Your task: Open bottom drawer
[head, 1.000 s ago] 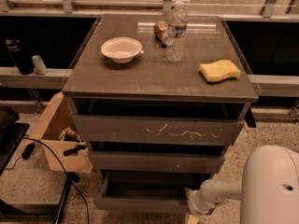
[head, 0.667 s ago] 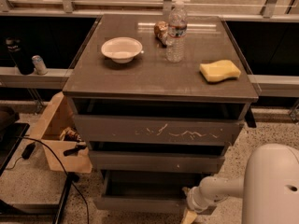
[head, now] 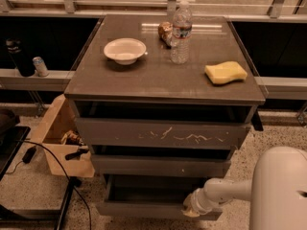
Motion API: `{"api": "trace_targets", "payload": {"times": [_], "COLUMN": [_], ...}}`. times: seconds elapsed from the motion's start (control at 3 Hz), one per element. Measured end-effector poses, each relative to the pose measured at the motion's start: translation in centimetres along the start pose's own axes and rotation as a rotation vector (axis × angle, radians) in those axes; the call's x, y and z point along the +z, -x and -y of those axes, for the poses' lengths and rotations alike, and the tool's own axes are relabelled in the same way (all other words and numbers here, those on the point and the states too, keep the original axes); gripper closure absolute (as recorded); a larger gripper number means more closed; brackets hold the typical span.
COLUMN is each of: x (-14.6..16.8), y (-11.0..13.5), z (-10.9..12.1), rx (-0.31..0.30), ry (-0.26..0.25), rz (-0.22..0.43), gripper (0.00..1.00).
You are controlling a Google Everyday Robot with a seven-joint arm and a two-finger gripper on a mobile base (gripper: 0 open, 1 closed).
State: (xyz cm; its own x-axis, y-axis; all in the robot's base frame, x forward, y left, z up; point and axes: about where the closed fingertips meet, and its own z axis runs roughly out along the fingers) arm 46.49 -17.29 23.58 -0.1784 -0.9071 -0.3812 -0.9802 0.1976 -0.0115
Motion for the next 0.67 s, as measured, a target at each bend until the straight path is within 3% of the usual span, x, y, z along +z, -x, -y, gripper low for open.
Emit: {"api": "trace_targets", "payload": {"times": [0.33, 0.67], "x": [-0.12, -0.22], "y": [0.09, 0.09], "z": [0.16, 0.42], "rx": [0.0, 0.0], "ry": [-0.004, -0.014], "rz": [0.002, 0.004], "gripper": [0.89, 1.0]}}
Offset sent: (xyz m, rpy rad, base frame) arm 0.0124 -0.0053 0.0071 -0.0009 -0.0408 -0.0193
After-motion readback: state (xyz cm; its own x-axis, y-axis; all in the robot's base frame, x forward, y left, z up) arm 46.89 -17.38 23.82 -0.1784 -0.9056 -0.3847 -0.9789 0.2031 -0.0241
